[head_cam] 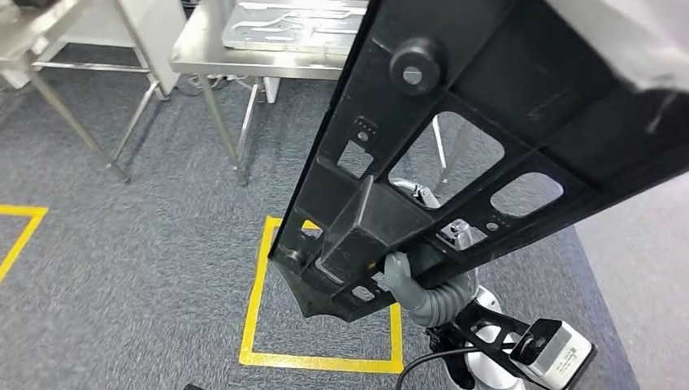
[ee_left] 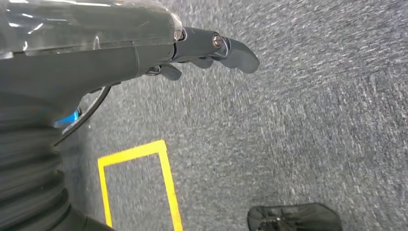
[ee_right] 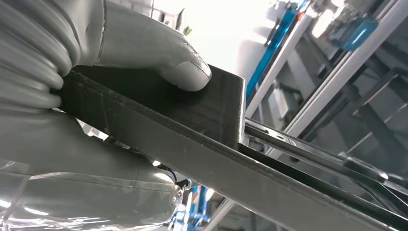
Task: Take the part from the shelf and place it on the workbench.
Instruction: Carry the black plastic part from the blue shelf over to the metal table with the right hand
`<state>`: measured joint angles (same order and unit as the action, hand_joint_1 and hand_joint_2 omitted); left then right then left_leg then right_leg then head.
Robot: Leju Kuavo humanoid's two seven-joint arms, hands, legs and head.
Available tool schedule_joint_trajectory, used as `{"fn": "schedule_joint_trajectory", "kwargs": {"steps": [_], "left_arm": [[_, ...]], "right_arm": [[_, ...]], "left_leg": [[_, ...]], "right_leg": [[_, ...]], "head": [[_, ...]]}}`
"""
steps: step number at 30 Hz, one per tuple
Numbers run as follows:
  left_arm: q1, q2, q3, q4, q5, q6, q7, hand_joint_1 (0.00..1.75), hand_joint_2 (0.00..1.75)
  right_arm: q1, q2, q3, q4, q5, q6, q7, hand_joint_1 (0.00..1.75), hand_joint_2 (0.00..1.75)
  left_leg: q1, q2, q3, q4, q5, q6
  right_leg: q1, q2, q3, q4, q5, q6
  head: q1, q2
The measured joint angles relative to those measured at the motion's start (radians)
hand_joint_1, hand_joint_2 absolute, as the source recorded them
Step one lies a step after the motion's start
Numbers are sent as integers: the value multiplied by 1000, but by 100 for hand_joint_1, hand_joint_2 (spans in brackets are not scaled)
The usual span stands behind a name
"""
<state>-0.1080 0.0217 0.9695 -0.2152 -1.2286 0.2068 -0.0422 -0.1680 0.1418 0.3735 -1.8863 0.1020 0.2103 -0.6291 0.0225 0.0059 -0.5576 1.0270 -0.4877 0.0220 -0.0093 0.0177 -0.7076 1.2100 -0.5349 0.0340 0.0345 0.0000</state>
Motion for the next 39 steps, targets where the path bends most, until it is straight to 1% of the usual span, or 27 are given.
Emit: {"fn": "schedule_joint_trajectory", "kwargs": {"steps": [1, 2, 3, 5, 7, 9, 12, 14, 16, 17, 18, 19, 20, 21, 22, 23, 26, 28, 29, 31, 32, 33, 34, 35, 37, 38, 39], "left_arm": [[3, 0, 0, 0, 1, 0, -1, 0, 175], [5, 0, 1, 0, 3, 0, -2, 0, 175], [5, 0, 1, 0, 4, 0, -3, 0, 175], [3, 0, 2, 0, 5, 0, 0, 0, 175], [-1, -2, 2, 0, 4, 1, 8, 0, 175], [-3, -4, 3, 0, 2, 1, 15, 0, 175], [-6, -4, 3, 0, -3, 1, 21, 0, 175], [-4, -4, 3, 0, -4, 0, 23, 0, 175], [1, -4, 4, 0, -5, 0, 25, 0, 175], [5, -4, 4, 0, -6, 0, 27, 0, 175], [7, -4, 4, 0, -8, 0, 28, 0, 175], [7, -4, 4, 0, -10, 0, 29, 0, 175], [7, -4, 4, 0, -11, 0, 30, 0, 175], [7, -4, 4, 0, -13, 0, 30, 0, 175], [5, -4, 4, 0, -13, 0, 31, 0, 175], [4, -4, 4, 0, -13, 0, 31, 0, 175], [2, -4, 4, 0, -13, 1, 31, 0, 175], [4, -5, 4, 0, -12, 4, 28, 0, 175], [5, -5, 5, 0, -11, 5, 27, 0, 175], [6, -5, 6, 0, -10, 7, 25, 0, 175], [7, -5, 6, 0, -10, 7, 24, 0, 175], [9, -5, 6, 0, -10, 7, 24, 0, 175], [10, -5, 6, 0, -10, 7, 24, 0, 175], [12, -6, 6, 0, -10, 7, 24, 0, 175], [13, -8, 6, 0, -10, 7, 24, 0, 175], [12, -10, 6, 0, -10, 7, 24, 0, 175], [12, -11, 6, 0, -10, 7, 24, 0, 175]], "right_arm": [[3, 0, 0, 1, -2, 0, -3, 175, 175], [7, 0, -1, 3, -5, 0, -7, 175, 175], [11, -1, -1, 5, -7, -1, -12, 175, 175], [14, -1, -2, 8, -3, -5, -18, 175, 175], [12, -1, -3, 8, 5, -9, -18, 175, 175], [10, 0, -3, 8, 11, -17, -13, 175, 175], [10, 3, -6, 8, 16, -35, -2, 175, 175], [8, 7, -7, 8, 17, -41, 1, 175, 175], [8, 8, -7, 8, 17, -41, 1, 175, 175], [9, 8, -7, 7, 17, -40, 1, 175, 175], [10, 8, -7, 6, 17, -39, 2, 175, 175], [10, 9, -6, 5, 18, -38, 4, 175, 175], [9, 9, -5, 2, 19, -38, 6, 175, 175], [8, 10, -4, -1, 20, -38, 10, 175, 175], [6, 10, -3, -5, 22, -38, 15, 175, 175], [4, 11, -1, -9, 24, -37, 19, 175, 175], [0, 12, 1, -20, 28, -33, 23, 175, 175], [-2, 13, 2, -26, 28, -31, 22, 175, 175], [-3, 13, 2, -29, 28, -30, 23, 175, 175], [-5, 13, 3, -30, 28, -29, 26, 175, 175], [-5, 13, 3, -31, 28, -29, 28, 175, 175], [-5, 13, 3, -31, 28, -29, 31, 175, 175], [-6, 13, 3, -31, 28, -28, 35, 175, 175], [-8, 13, 3, -31, 28, -26, 36, 175, 175], [-11, 13, 3, -30, 28, -24, 38, 175, 175], [-12, 14, 3, -29, 28, -23, 38, 175, 175], [-13, 14, 3, -29, 28, -23, 38, 175, 175]], "left_leg": [[-1, 11, 0, 0, -1, 1], [-2, 21, 0, 0, -2, 1], [-3, 28, 0, 0, -2, 1], [-3, 37, 3, 0, -4, -3], [-6, 41, 4, 0, -8, -9], [-7, 44, 6, -3, -10, -19], [-6, 37, 10, 2, -20, -34], [-4, 17, -25, 80, -61, -37], [-4, 6, -95, 212, -109, -40], [-3, 5, -123, 255, -113, -42], [-3, 4, -135, 264, -97, -44], [-2, 4, -128, 233, -63, -45], [-1, 4, -107, 171, -18, -45], [0, 2, -83, 112, 12, -44], [-1, 0, -60, 59, 28, -40], [-3, -2, -45, 27, 31, -35], [-6, -4, -27, 5, 12, -14], [-3, -4, -6, -2, 4, -2], [-2, -4, 5, -5, -3, 2], [-2, -4, 24, -6, -19, 6], [-2, -4, 34, -6, -28, 5], [-2, -4, 47, -6, -39, 5], [-2, -4, 63, -7, -51, 4], [-2, -5, 81, -7, -64, 2], [-2, -5, 110, -13, -89, -3], [-2, -4, 119, -18, -98, -8], [-2, -2, 129, -25, -103, -14]], "right_leg": [[-2, -6, -29, 57, -21, 2], [-3, -8, -45, 89, -26, 3], [-4, -10, -42, 85, -13, 2], [-3, -16, 18, -26, 48, -6], [6, -29, 82, -145, 84, -20], [14, -35, 98, -180, 80, -30], [9, -28, 111, -199, 84, -42], [4, -25, 124, -210, 83, -53], [7, -18, 132, -211, 74, -62], [8, -13, 138, -210, 69, -62], [9, -8, 145, -209, 62, -62], [8, -4, 153, -207, 56, -59], [7, 0, 163, -205, 47, -56], [7, 2, 170, -202, 38, -52], [8, 5, 175, -198, 30, -46], [9, 7, 177, -196, 24, -41], [9, 9, 180, -188, 18, -24], [6, 1, 160, -137, 10, -14], [5, -3, 128, -85, 0, -9], [2, -7, 37, 36, -32, -2], [1, -7, -4, 77, -43, 1], [1, -8, -32, 88, -41, 1], [0, -8, -43, 67, -19, -2], [1, -10, -40, 17, 23, -5], [10, -18, -22, -101, 131, -19], [17, -22, -16, -141, 164, -27], [22, -23, -14, -161, 180, -35]], "head": [[0, 0], [0, 0], [0, 0], [0, 0], [0, 0], [0, 0], [-1, 0], [-3, 0], [-4, 0], [-4, 0], [-4, 0], [-4, 0], [-4, 0], [-4, 0], [-5, 0], [-5, 0], [-6, 0], [-4, 0], [-3, 0], [-2, 0], [-2, 0], [-2, 0], [-2, 0], [-2, 0], [-3, 0], [-4, 0], [-5, 0]]}}
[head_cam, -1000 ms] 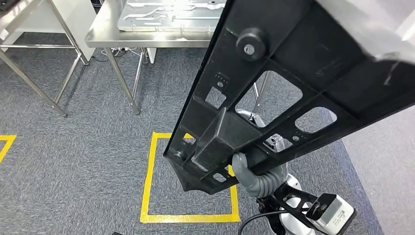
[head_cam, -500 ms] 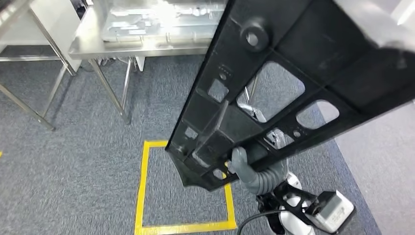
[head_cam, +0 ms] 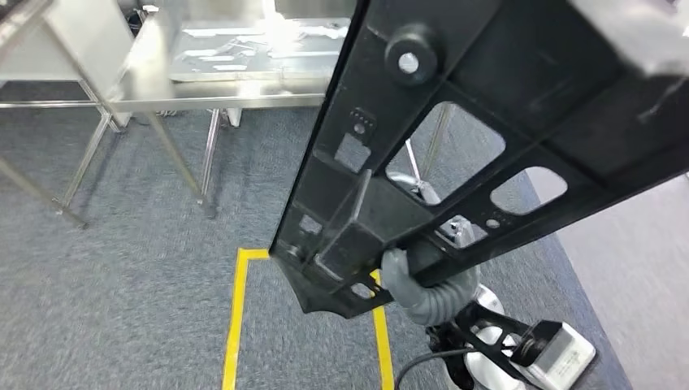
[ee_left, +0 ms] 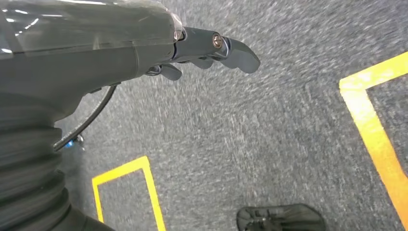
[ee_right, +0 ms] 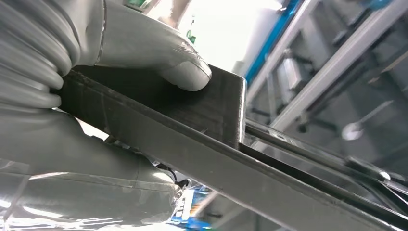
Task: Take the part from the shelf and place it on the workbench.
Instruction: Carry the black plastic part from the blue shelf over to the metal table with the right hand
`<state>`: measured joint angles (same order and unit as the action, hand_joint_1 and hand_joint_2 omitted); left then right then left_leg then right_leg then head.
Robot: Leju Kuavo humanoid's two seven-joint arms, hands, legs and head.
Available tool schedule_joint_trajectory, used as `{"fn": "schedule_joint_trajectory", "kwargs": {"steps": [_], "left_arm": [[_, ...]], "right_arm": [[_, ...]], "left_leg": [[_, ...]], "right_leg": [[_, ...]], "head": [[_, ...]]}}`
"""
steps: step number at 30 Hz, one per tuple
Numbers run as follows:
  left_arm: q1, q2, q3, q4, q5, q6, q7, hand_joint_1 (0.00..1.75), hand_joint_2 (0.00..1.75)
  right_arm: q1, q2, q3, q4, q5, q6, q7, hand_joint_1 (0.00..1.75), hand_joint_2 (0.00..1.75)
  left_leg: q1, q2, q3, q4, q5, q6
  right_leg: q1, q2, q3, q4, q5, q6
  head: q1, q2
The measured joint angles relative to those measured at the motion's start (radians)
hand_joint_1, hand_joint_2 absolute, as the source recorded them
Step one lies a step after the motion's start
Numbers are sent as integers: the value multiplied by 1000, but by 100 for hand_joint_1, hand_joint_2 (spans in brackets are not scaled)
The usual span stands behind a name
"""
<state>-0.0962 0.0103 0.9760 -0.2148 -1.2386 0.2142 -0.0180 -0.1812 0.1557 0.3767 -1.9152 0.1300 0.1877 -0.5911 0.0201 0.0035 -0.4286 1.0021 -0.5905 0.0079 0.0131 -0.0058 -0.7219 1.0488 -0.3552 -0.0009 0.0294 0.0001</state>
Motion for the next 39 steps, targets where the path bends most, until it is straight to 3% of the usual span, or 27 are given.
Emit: {"fn": "schedule_joint_trajectory", "kwargs": {"steps": [2, 4, 6, 8, 10, 11, 12, 14, 15, 16, 17, 19, 20, 21, 23, 25, 26, 27, 29, 30, 31, 33, 35, 37, 39], "left_arm": [[-1, -1, 1, 0, 2, 1, -1, 0, 175], [-2, -1, 3, 0, 3, 2, -2, 0, 175], [-5, -1, 6, 0, 5, 2, -4, 0, 175], [-1, -2, 9, 0, 6, 2, -4, 0, 175], [6, -2, 13, 0, 6, 2, -3, 0, 175], [8, -2, 15, 0, 6, 2, -3, 0, 175], [10, -2, 15, 0, 6, 2, -3, 0, 175], [12, -1, 17, 0, 6, 1, -3, 0, 175], [13, -1, 18, 0, 6, 1, -3, 0, 175], [13, -1, 19, 0, 7, 1, -3, 0, 175], [11, -1, 19, 0, 7, 1, -3, 0, 175], [9, 0, 19, 0, 7, 1, -3, 0, 175], [8, 0, 19, 0, 7, 1, -3, 0, 175], [8, 0, 19, 0, 7, 1, -3, 0, 175], [7, 0, 19, 0, 7, 1, -3, 0, 175], [8, 0, 19, 0, 7, 1, -3, 0, 175], [8, 0, 19, 0, 7, 1, -3, 0, 175], [8, 0, 19, 0, 7, 1, -3, 0, 175], [7, -1, 20, 0, 7, 1, -3, 0, 175], [5, -1, 20, 0, 7, 1, -3, 0, 175], [4, -1, 20, 0, 6, 1, -4, 0, 175], [3, -1, 20, -1, 6, 1, -4, 0, 175], [1, -2, 20, -1, 6, 0, -6, 0, 175], [1, -2, 20, -1, 6, 0, -7, 0, 175], [4, -2, 20, -1, 7, 0, -7, 0, 175]], "right_arm": [[-3, 2, 0, 1, 0, 2, 1, 175, 175], [-8, 6, 2, 0, -1, 6, 2, 175, 175], [-12, 10, 3, 1, -2, 8, 2, 175, 175], [-13, 11, 5, 3, -2, 10, 4, 175, 175], [-11, 11, 5, 6, -7, 12, 9, 175, 175], [-11, 11, 5, 7, -11, 13, 12, 175, 175], [-11, 11, 5, 8, -16, 15, 15, 175, 175], [-11, 11, 5, 12, -25, 19, 18, 175, 175], [-10, 11, 5, 13, -28, 20, 20, 175, 175], [-9, 11, 4, 14, -30, 21, 21, 175, 175], [-9, 12, 4, 15, -32, 22, 23, 175, 175], [-11, 13, 3, 15, -34, 22, 25, 175, 175], [-12, 13, 3, 15, -34, 23, 25, 175, 175], [-12, 13, 3, 15, -34, 23, 25, 175, 175], [-10, 13, 3, 15, -34, 23, 25, 175, 175], [-9, 13, 3, 15, -34, 23, 25, 175, 175], [-9, 13, 3, 15, -34, 23, 25, 175, 175], [-9, 13, 3, 15, -34, 23, 25, 175, 175], [-9, 13, 2, 17, -35, 23, 25, 175, 175], [-8, 13, 2, 18, -35, 23, 26, 175, 175], [-8, 12, 1, 18, -35, 23, 27, 175, 175], [-8, 13, 0, 17, -35, 23, 28, 175, 175], [-10, 15, 0, 16, -35, 24, 28, 175, 175], [-10, 15, 0, 16, -35, 26, 29, 175, 175], [-9, 15, 0, 15, -35, 26, 29, 175, 175]], "left_leg": [[-1, 5, 14, -3, 10, -15], [0, 6, 4, 47, 31, -24], [2, 4, -60, 157, 21, -24], [1, 3, -144, 247, -39, -25], [1, 3, -196, 249, -82, -27], [1, 3, -206, 216, -67, -28], [1, 3, -209, 166, -18, -28], [-3, 4, -212, 74, 112, -20], [-6, 4, -212, 50, 153, -13], [-10, 5, -212, 41, 167, -5], [-11, 4, -205, 40, 157, 3], [-9, 2, -186, 31, 150, 17], [-7, 1, -174, 27, 144, 22], [-6, 1, -162, 24, 136, 25], [-5, 0, -139, 22, 116, 27], [-2, -2, -108, 22, 90, 21], [1, -3, -89, 22, 75, 17], [4, -4, -69, 21, 59, 12], [6, -6, -36, 19, 29, 1], [5, -6, -25, 14, 17, -6], [4, -6, -13, 11, 12, -14], [5, -4, 1, 14, 18, -28], [7, -4, -22, 80, 33, -34], [7, -4, -95, 196, 13, -34], [3, -4, -177, 277, -58, -31]], "right_leg": [[4, 4, 15, -14, -14, -16], [1, 8, 53, -32, -30, -29], [-2, 9, 93, -48, -50, -38], [-1, 13, 123, -50, -75, -42], [0, 19, 157, -50, -102, -41], [0, 22, 177, -49, -116, -40], [0, 23, 195, -49, -131, -38], [1, 24, 220, -42, -160, -30], [1, 26, 227, -40, -171, -24], [1, 27, 230, -34, -178, -18], [0, 27, 231, -29, -181, -13], [-2, 23, 216, 15, -177, -3], [-5, 21, 190, 60, -178, 3], [-9, 19, 151, 117, -186, 10], [-18, 17, 61, 222, -228, 21], [-26, 15, 2, 242, -260, 29], [-28, 13, -7, 212, -246, 31], [-29, 10, -7, 161, -202, 32], [-27, 1, -3, 51, -75, 27], [-24, 0, 0, 20, -31, 21], [-21, 1, 2, 5, -15, 13], [-21, 7, 24, -3, -31, -5], [-22, 10, 57, -15, -49, -22], [-17, 11, 88, -20, -71, -33], [-10, 15, 118, -20, -97, -39]], "head": [[-1, 0], [-3, 0], [-5, 0], [-6, 0], [-6, 0], [-7, 0], [-6, 0], [-6, 0], [-6, 0], [-6, 0], [-6, 0], [-6, 0], [-5, 0], [-4, 0], [-4, 0], [-4, 0], [-4, 0], [-4, 0], [-3, 0], [-3, 0], [-3, 0], [-4, 0], [-6, 0], [-8, 0], [-9, 0]]}}
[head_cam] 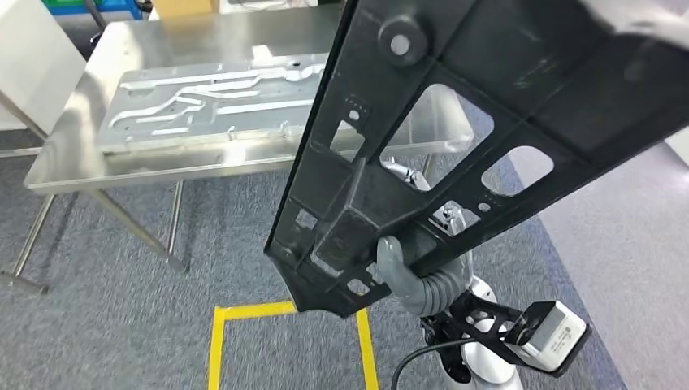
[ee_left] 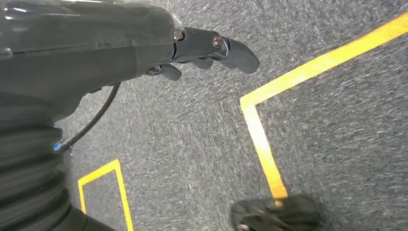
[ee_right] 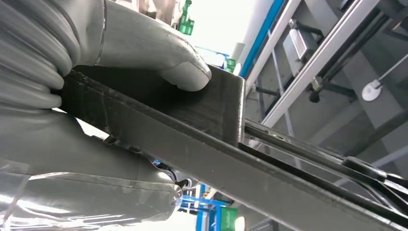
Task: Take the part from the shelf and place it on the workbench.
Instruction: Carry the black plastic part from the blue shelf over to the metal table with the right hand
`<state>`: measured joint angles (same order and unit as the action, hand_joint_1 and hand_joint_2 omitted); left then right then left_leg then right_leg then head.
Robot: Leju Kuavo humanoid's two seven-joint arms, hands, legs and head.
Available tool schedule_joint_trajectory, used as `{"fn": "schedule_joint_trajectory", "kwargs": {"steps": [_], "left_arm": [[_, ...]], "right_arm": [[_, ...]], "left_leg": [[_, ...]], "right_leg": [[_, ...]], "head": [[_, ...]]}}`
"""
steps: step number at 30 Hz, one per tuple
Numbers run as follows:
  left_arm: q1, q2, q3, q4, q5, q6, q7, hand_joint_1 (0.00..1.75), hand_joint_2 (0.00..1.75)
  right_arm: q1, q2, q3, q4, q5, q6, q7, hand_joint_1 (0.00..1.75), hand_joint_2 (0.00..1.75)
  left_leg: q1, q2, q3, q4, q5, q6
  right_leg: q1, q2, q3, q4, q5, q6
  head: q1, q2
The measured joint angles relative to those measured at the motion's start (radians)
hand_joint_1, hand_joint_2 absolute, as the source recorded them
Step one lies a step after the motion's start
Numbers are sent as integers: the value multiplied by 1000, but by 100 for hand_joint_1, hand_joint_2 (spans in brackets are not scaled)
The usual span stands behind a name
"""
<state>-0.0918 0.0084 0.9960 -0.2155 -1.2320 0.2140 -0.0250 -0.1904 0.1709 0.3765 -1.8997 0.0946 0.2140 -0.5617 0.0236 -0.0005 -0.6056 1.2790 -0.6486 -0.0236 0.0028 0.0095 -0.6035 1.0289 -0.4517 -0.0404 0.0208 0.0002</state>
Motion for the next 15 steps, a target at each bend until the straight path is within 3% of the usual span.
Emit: {"fn": "schedule_joint_trajectory", "kwargs": {"steps": [1, 2, 3, 6, 7, 11, 13, 15], "left_arm": [[2, 0, 0, 0, 0, 0, 0, 0, 175], [3, 0, 0, 0, 0, 0, 0, 0, 175], [4, 0, 0, 0, 1, 0, 0, 0, 175], [8, 3, 3, 0, 5, -2, 0, 0, 175], [9, 4, 4, 0, 7, -2, 0, 0, 175], [-1, 4, 8, -1, 10, -3, -5, 0, 175], [-3, 3, 8, -1, 9, -3, -7, 0, 175], [-3, 3, 9, -1, 8, -4, -10, 0, 175]], "right_arm": [[0, 0, 0, 0, 0, 0, 1, 175, 175], [0, 0, 0, 0, 0, 0, 1, 175, 175], [0, 0, 0, 0, 0, 0, 2, 175, 175], [1, 0, 0, 1, -1, 1, 4, 175, 175], [1, 0, 0, 2, -2, 2, 4, 175, 175], [0, 0, 0, 0, -3, 1, 4, 175, 175], [0, -1, 0, -3, 2, -2, 3, 175, 175], [2, -2, -1, -3, 12, -5, 4, 175, 175]], "left_leg": [[-2, 0, -29, 7, -32, 3], [-5, 0, -46, -12, -42, 8], [-8, 0, -54, -51, -18, 16], [-28, -6, -59, -188, 183, 43], [-34, -8, -57, -205, 225, 47], [-30, -9, -39, -226, 236, 55], [-25, -8, -28, -238, 232, 61], [-21, -9, -19, -241, 223, 63]], "right_leg": [[4, 2, 18, 0, -14, -2], [8, 4, 37, 0, -28, -3], [12, 6, 58, 0, -42, -4], [20, 10, 106, 8, -87, 0], [20, 13, 114, 11, -101, 4], [19, 12, 121, 22, -135, 24], [13, 5, 77, 103, -176, 38], [1, 3, -7, 226, -212, 51]], "head": [[0, 0], [0, 0], [0, 0], [1, 0], [0, 0], [-1, 0], [1, 0], [1, 0]]}}
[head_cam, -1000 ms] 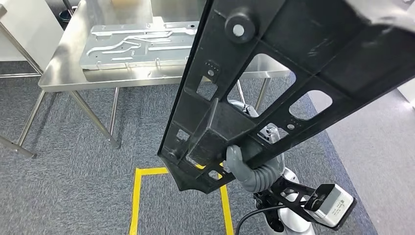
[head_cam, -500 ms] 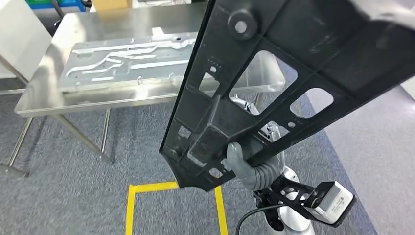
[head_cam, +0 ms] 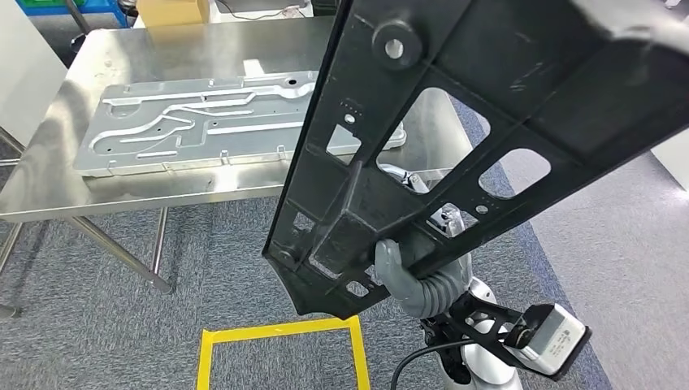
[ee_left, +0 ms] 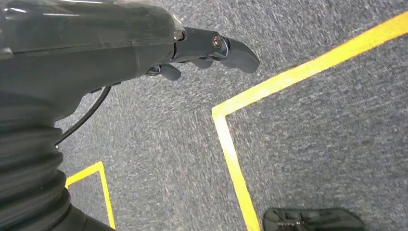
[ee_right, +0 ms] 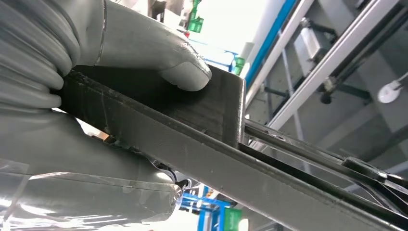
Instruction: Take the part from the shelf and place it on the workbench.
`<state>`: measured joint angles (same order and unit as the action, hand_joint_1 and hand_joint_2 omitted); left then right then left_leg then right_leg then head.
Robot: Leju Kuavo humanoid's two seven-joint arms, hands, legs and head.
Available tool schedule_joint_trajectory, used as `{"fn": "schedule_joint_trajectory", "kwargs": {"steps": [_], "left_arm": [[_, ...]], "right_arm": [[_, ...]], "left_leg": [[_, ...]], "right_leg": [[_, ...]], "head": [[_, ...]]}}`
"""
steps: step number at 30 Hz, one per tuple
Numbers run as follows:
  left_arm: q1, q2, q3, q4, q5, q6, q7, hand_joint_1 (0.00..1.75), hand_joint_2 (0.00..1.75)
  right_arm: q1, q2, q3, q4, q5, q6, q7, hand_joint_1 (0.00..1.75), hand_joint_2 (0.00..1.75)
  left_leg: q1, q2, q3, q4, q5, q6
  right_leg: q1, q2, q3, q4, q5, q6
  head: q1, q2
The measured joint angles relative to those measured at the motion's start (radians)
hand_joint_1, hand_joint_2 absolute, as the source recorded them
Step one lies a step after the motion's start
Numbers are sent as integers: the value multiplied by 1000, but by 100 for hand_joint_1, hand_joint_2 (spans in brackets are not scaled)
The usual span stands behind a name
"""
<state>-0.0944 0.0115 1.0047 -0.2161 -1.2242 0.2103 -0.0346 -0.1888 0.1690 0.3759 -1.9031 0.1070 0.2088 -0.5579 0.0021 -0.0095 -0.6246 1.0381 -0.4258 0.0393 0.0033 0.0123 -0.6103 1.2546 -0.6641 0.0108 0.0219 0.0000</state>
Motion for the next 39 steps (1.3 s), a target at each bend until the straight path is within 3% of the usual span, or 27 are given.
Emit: {"fn": "schedule_joint_trajectory", "kwargs": {"steps": [1, 2, 5, 7, 9, 11, 13, 15, 16, 17, 18, 19, 21, 23, 25, 27, 30, 31, 32, 33, 34, 36, 37, 39], "left_arm": [[1, 0, 0, 0, 0, 0, -1, 0, 175], [1, 0, 1, 0, -1, -1, -1, 0, 175], [-1, -1, 1, 0, -2, -3, -3, 0, 175], [-4, -1, 2, 0, -3, -4, -3, 0, 175], [-3, -1, 2, 0, -5, -4, -4, 0, 175], [1, 0, 2, 0, -5, -4, -4, 0, 175], [0, 0, 3, 0, -6, -4, -4, 0, 175], [-2, -1, 3, 0, -6, -4, -5, 0, 175], [-1, -1, 3, 0, -6, -4, -5, 0, 175], [1, -1, 3, 0, -6, -4, -5, 0, 175], [2, -1, 3, 0, -7, -4, -6, 0, 175], [2, -1, 3, 0, -7, -4, -6, 0, 175], [-1, -1, 3, 0, -8, -4, -7, 0, 175], [-4, -1, 3, 0, -8, -3, -8, 0, 175], [-3, -1, 3, 0, -9, -3, -9, 0, 175], [-1, -1, 3, 0, -9, -3, -10, 0, 175], [-5, -1, 3, 0, -10, -3, -11, 0, 175], [-7, -1, 3, 0, -9, -3, -12, 0, 175], [-7, -1, 3, 0, -8, -3, -16, 0, 175], [-6, -1, 4, 0, -5, -4, -21, 0, 175], [-5, -1, 5, 0, -2, -4, -25, 0, 175], [-3, -3, 9, 0, 3, -6, -27, 0, 175], [-2, -4, 11, 0, 3, -6, -25, 0, 175], [0, -5, 12, 0, 3, -6, -21, 0, 175]], "right_arm": [[1, -1, 0, 0, 8, -2, 1, 175, 175], [2, -2, 0, 0, 17, -5, 1, 175, 175], [1, -5, 0, 0, 37, -11, 1, 175, 175], [1, -7, 0, 0, 41, -12, 1, 175, 175], [0, -8, 1, 0, 42, -14, 1, 175, 175], [-1, -8, 2, 0, 43, -14, 1, 175, 175], [-2, -8, 3, 0, 43, -15, 1, 175, 175], [-2, -8, 4, 0, 44, -15, 1, 175, 175], [-1, -9, 4, 0, 44, -15, 1, 175, 175], [-1, -9, 4, 0, 44, -16, 1, 175, 175], [-1, -9, 4, 0, 45, -16, 1, 175, 175], [-2, -9, 5, 0, 46, -16, 1, 175, 175], [-3, -9, 5, -1, 49, -16, 1, 175, 175], [-5, -9, 6, -2, 53, -17, 2, 175, 175], [-7, -9, 6, -3, 57, -17, 2, 175, 175], [-10, -10, 7, -4, 59, -18, 2, 175, 175], [-12, -14, 7, -5, 60, -20, 2, 175, 175], [-11, -16, 7, -5, 60, -20, 2, 175, 175], [-11, -18, 7, -4, 58, -20, 2, 175, 175], [-11, -20, 7, -3, 53, -20, 1, 175, 175], [-12, -20, 7, -1, 45, -20, -1, 175, 175], [-17, -21, 7, 0, 26, -20, -5, 175, 175], [-20, -21, 7, 0, 19, -20, -7, 175, 175], [-23, -21, 7, 0, 13, -19, -8, 175, 175]], "left_leg": [[2, -3, 5, 0, -5, -2], [4, -8, 11, 0, -11, -4], [10, -29, 31, 1, -26, -16], [12, -44, 32, 0, -28, -28], [14, -57, 29, -6, -24, -42], [16, -49, 25, 1, -32, -52], [17, -23, -9, 75, -75, -58], [17, -8, -72, 205, -131, -62], [17, -7, -96, 251, -142, -64], [18, -5, -101, 262, -135, -65], [18, -1, -89, 237, -113, -66], [18, 9, -58, 177, -79, -65], [13, 47, 6, 51, -35, -58], [8, 63, 29, -1, -29, -44], [8, 44, 27, -5, -24, -31], [10, 26, 27, -9, -18, -19], [12, 1, 24, -11, -14, -9], [11, -8, 23, -11, -14, -8], [10, -17, 22, -11, -14, -8], [10, -25, 23, -11, -14, -8], [9, -31, 24, -11, -14, -8], [7, -42, 26, -10, -14, -11], [6, -45, 25, -10, -14, -14], [5, -48, 23, -10, -13, -24]], "right_leg": [[-6, -1, -31, 33, 5, 5], [-12, -1, -47, 32, 30, 9], [-21, 17, -8, -127, 160, 16], [-20, 38, 18, -203, 190, 11], [-17, 38, 23, -217, 186, 0], [-20, 24, 31, -229, 191, -12], [-21, 4, 40, -239, 193, -25], [-17, -17, 42, -239, 190, -34], [-15, -27, 43, -239, 189, -35], [-15, -36, 43, -238, 188, -35], [-14, -44, 45, -237, 186, -35], [-14, -52, 46, -235, 183, -33], [-10, -67, 49, -229, 177, -25], [-3, -80, 50, -226, 172, -17], [-2, -93, 52, -227, 170, -8], [-6, -74, 44, -202, 149, 4], [-11, -25, -36, -38, 61, 15], [-11, -21, -65, 18, 42, 16], [-11, -20, -81, 46, 40, 15], [-10, -19, -78, 33, 60, 12], [-10, -17, -56, -15, 95, 8], [-6, -7, 5, -152, 165, -6], [-3, -3, 25, -197, 181, -11], [2, 1, 35, -225, 185, -16]], "head": [[0, 0], [0, 0], [0, 0], [0, 0], [-1, 0], [-3, 0], [-6, 0], [-8, 0], [-8, 0], [-8, 0], [-8, 0], [-8, 0], [-8, 0], [-7, 0], [-6, 0], [-6, 0], [-6, 0], [-6, 0], [-6, 0], [-6, 0], [-6, 0], [-6, 0], [-6, 0], [-6, 0]]}}
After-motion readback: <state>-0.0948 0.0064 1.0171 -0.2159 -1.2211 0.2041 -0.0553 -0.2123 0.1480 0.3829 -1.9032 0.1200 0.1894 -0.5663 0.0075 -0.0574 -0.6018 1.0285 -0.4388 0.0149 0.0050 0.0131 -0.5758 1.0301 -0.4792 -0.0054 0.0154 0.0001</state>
